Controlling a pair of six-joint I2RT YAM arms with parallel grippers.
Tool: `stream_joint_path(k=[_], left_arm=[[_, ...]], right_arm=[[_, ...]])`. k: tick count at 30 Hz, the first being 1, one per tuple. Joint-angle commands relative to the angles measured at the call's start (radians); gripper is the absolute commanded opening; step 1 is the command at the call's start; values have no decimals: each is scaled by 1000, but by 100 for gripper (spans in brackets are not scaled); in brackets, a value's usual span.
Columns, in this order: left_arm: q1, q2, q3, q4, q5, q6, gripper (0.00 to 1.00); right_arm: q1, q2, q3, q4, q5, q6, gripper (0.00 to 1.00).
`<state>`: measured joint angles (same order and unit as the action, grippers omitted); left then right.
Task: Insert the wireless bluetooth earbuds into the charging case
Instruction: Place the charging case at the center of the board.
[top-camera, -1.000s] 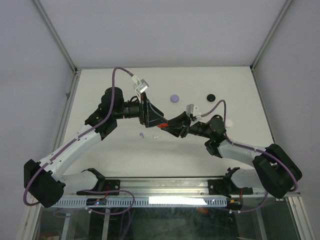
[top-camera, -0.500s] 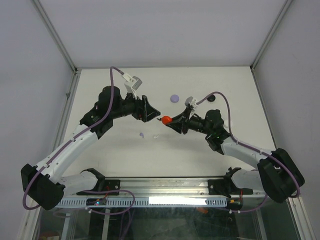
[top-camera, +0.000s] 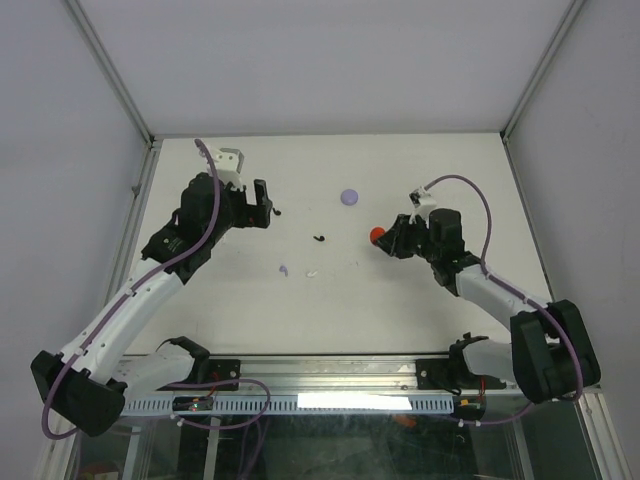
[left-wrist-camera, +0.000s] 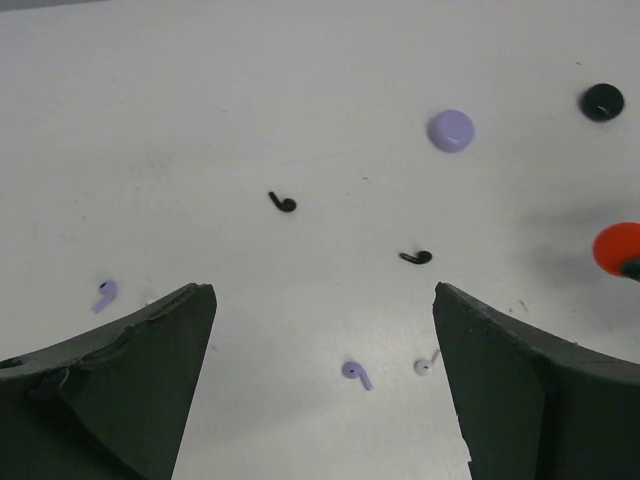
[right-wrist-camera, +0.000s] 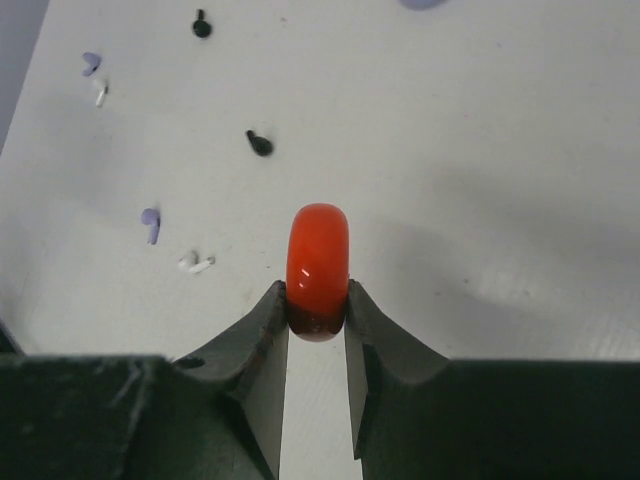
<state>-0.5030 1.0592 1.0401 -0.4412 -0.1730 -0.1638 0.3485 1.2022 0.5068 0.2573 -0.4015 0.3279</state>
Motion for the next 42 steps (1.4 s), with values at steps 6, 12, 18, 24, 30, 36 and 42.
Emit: stream_joint_path(k=[6, 12, 18, 24, 30, 36, 42], left_arm=[[122, -100, -117, 78, -197, 19, 99], [180, -130, -146, 97, -219, -23, 99], [221, -120, -140, 101, -164, -52, 99], [231, -138, -153, 108, -200, -58, 99], [234, -157, -166, 125, -181, -61, 99], [234, -167, -168, 128, -124, -54, 99], [233, -178, -170, 131, -90, -50, 99]], right_arm=[[-172, 219, 119, -90, -125, 96, 0], [-227, 368, 166, -100, -179, 106, 5], [-263, 436, 184, -136, -158, 89, 19], [-276, 366, 220, -282, -55, 31, 44], [-278, 259, 278, -412, 26, -13, 53], [-287, 133, 303, -545, 246, -93, 69], [-354, 57, 294, -554, 463, -75, 82]])
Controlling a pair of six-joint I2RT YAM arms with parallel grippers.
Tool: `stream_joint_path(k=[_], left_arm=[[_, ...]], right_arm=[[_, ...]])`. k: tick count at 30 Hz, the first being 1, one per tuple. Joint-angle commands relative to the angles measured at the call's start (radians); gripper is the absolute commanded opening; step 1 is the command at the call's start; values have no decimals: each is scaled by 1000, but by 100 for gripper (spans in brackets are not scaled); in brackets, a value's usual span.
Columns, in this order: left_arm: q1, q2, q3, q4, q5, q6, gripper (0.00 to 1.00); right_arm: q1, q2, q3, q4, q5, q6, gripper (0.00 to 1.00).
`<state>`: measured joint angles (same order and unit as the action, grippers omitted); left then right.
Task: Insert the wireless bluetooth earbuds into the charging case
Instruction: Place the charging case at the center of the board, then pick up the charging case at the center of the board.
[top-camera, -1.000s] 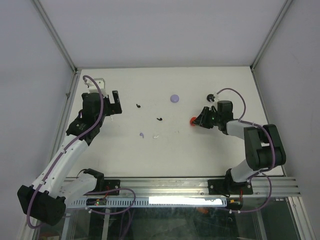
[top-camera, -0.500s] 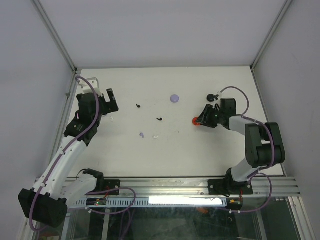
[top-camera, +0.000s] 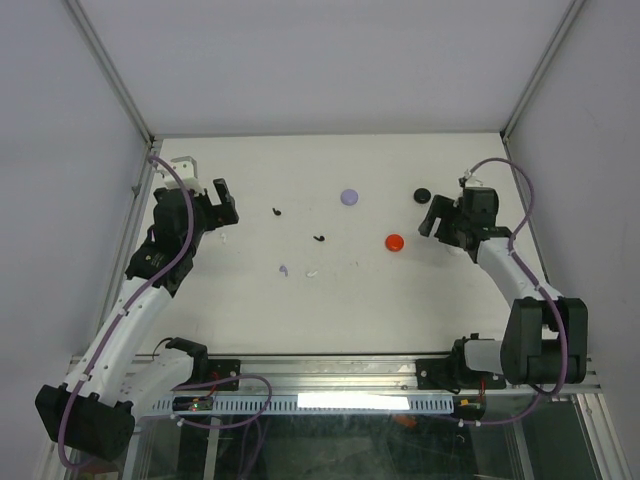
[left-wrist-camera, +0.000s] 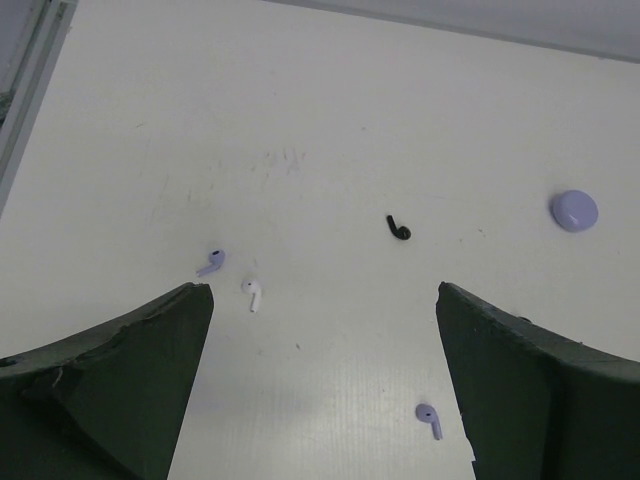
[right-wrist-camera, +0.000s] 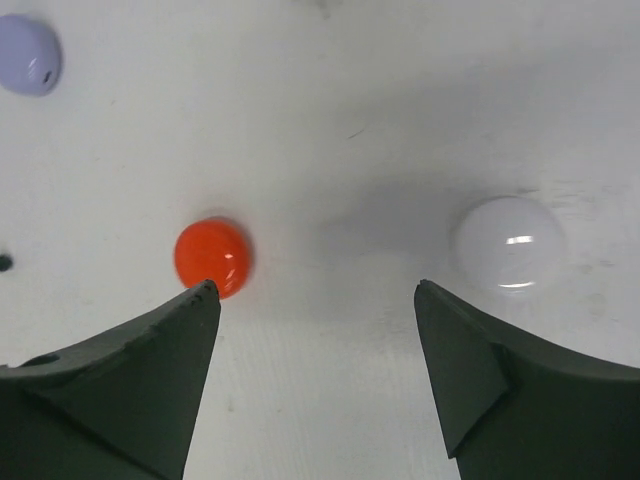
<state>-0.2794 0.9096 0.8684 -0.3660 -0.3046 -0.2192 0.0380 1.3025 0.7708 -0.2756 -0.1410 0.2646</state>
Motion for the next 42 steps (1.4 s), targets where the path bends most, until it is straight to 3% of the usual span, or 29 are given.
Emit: stream_joint_path(k=[1, 11, 20, 30, 42], left_arm=[[9, -30, 1, 56, 44, 5, 99], [9, -41, -8, 66, 78, 6, 99], [10, -41, -13, 73, 99, 11, 99], [9, -39, -15, 76, 114, 12, 99], [8, -33, -18, 78, 126, 13, 99]], right_arm=[[-56, -44, 33, -14, 228, -7, 84], [-136, 164, 123, 84, 174, -12, 85], [-141, 320, 200, 38, 58, -56, 81], [-101, 308, 205, -69, -63, -94, 78], [-67, 179, 142, -206, 43, -57, 78]])
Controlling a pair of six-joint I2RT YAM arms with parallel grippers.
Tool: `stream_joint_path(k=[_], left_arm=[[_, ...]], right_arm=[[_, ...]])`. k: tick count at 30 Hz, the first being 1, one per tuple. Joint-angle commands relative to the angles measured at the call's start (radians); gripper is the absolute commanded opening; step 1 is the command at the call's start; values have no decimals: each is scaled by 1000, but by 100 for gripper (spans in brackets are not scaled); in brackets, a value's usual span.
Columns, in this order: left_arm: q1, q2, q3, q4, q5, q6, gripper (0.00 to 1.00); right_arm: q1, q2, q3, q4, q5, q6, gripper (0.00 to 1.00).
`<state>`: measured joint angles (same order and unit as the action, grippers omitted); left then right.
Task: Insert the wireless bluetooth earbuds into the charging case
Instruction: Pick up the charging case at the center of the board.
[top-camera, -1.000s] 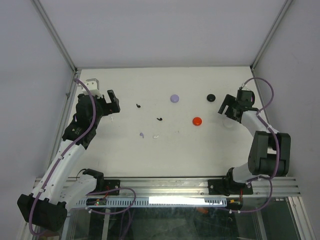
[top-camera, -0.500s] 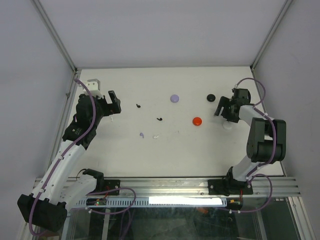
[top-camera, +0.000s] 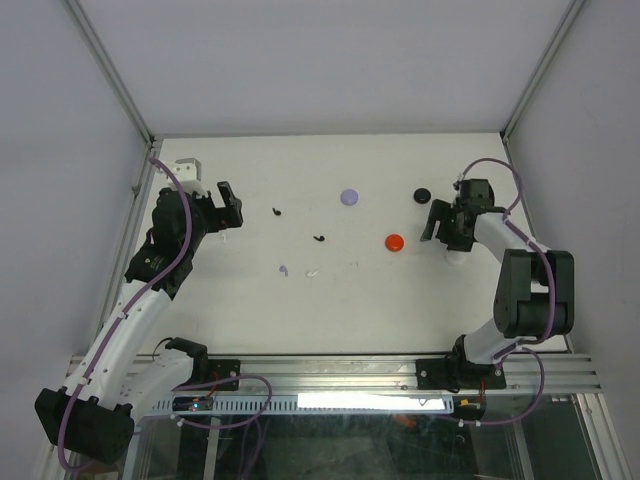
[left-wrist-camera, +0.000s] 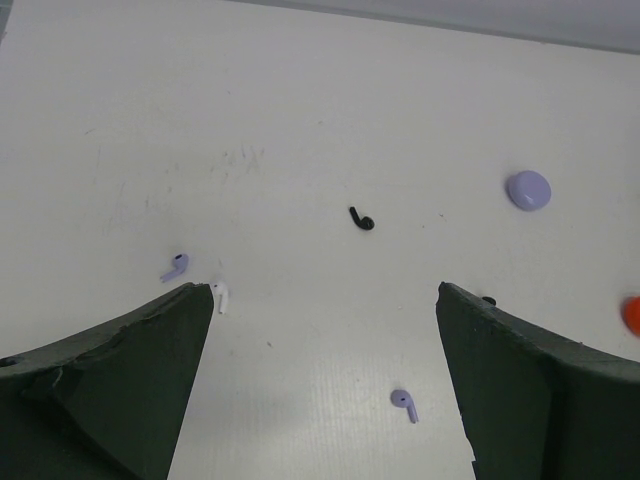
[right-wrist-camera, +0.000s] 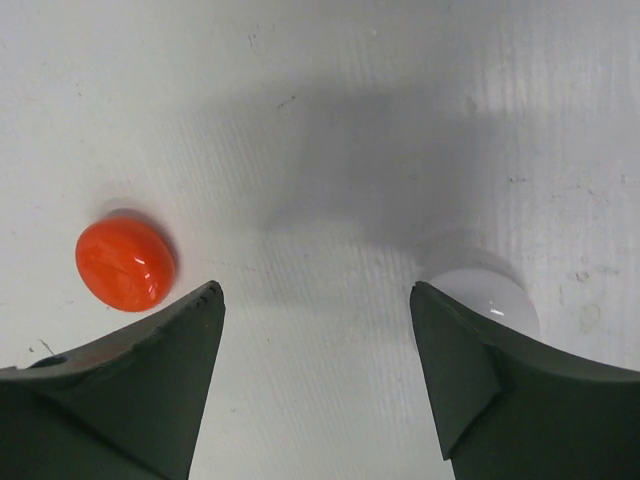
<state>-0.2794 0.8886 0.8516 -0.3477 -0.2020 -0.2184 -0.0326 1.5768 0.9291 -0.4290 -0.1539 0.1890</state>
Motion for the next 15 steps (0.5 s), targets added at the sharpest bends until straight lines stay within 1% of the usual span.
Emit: stream_joint_path(k=[1, 6, 10, 12, 15], left_arm=[[9, -12, -2, 59, 24, 12, 99], [7, -10, -2, 59, 25, 14, 99], [7, -11, -2, 58, 25, 13, 99], [6, -11, -2, 59, 27, 13, 99], [5, -10, -3, 59, 30, 13, 99]], right_arm=[[4, -111, -24, -62, 78, 27, 78], [4, -239, -93, -39, 195, 143, 80], [4, -336, -160, -17, 325, 237, 81], [2, -354, -179, -6, 385, 271, 82], [0, -336, -191, 7, 387, 308, 82]])
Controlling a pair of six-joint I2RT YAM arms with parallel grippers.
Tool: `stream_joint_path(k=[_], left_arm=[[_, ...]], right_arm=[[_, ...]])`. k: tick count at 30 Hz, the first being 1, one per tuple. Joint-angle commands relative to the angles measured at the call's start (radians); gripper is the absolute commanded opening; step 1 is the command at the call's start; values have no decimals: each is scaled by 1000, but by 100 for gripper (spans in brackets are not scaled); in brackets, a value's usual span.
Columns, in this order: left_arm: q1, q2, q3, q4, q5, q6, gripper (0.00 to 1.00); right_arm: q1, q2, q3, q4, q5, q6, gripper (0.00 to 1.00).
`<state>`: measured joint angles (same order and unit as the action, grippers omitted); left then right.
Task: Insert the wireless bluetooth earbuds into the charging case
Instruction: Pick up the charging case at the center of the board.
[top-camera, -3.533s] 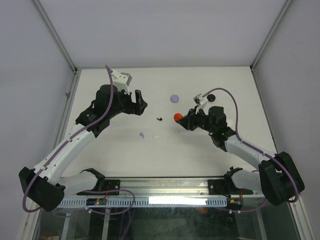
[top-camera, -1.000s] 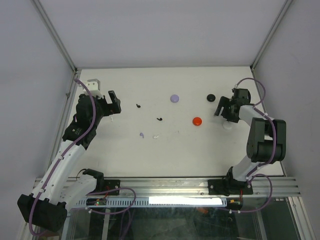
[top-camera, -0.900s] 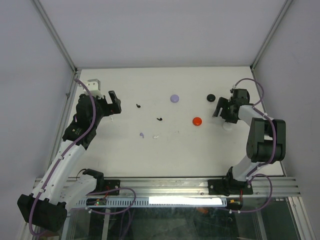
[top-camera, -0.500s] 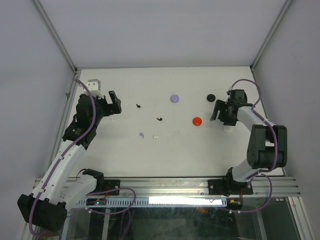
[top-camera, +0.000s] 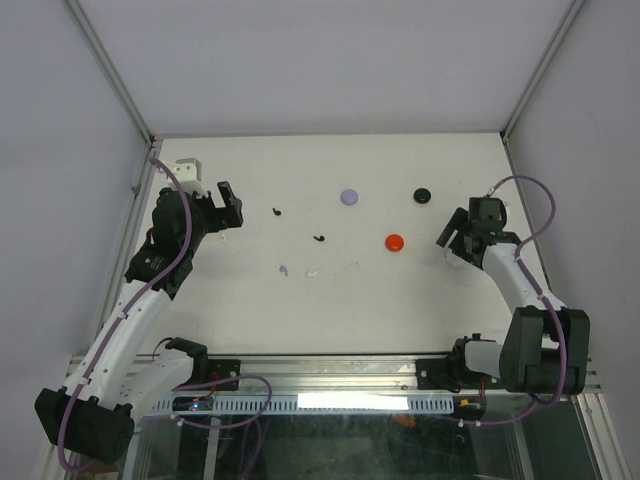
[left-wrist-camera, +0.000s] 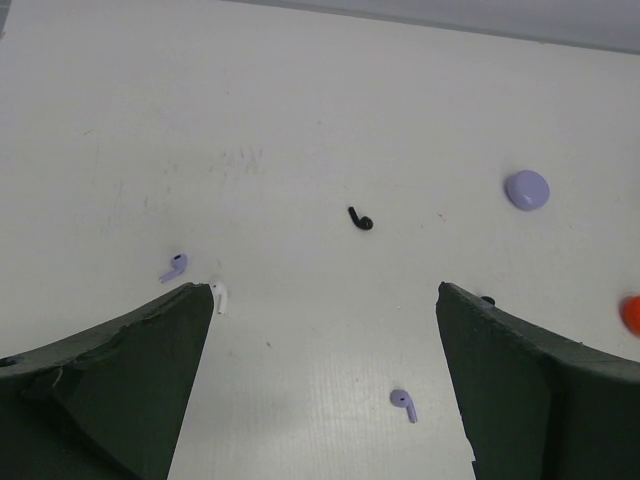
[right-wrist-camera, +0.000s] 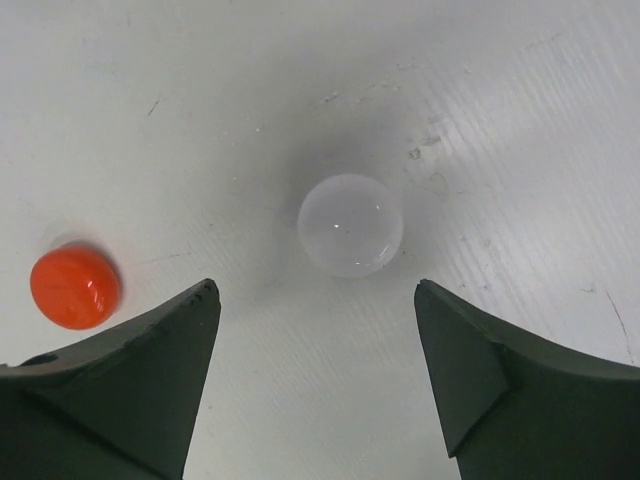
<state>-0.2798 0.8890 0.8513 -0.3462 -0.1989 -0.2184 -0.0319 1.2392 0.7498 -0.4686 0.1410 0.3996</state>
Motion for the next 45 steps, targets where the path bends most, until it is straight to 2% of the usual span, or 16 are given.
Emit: stream_joint_path(k=[1, 9, 17, 21, 25, 31, 37, 45], left_arm=[[4, -10, -2, 58, 27, 13, 99], [4, -10, -2, 58, 32, 15, 99], [4, -8, -2, 58, 31, 16, 99], [4, -8, -2, 58, 30, 17, 99], [5, -9, -2, 57, 33, 16, 99], [4, -4, -1, 57, 26, 20, 99], [5, 2, -2, 58, 37, 20, 99], [5, 5, 0, 58, 49, 23, 99]], right_arm=[[0, 12, -17, 57, 89, 115, 82], [0, 124, -15, 172, 133, 110, 76], [4, 252, 29, 168, 132, 107, 70], [16, 272, 42, 175, 107, 56, 59], [39, 298, 93, 131, 66, -28, 52], [167, 276, 139, 83, -26, -151, 50], [372, 241, 166, 35, -103, -297, 50], [579, 271, 167, 72, -158, -430, 52]])
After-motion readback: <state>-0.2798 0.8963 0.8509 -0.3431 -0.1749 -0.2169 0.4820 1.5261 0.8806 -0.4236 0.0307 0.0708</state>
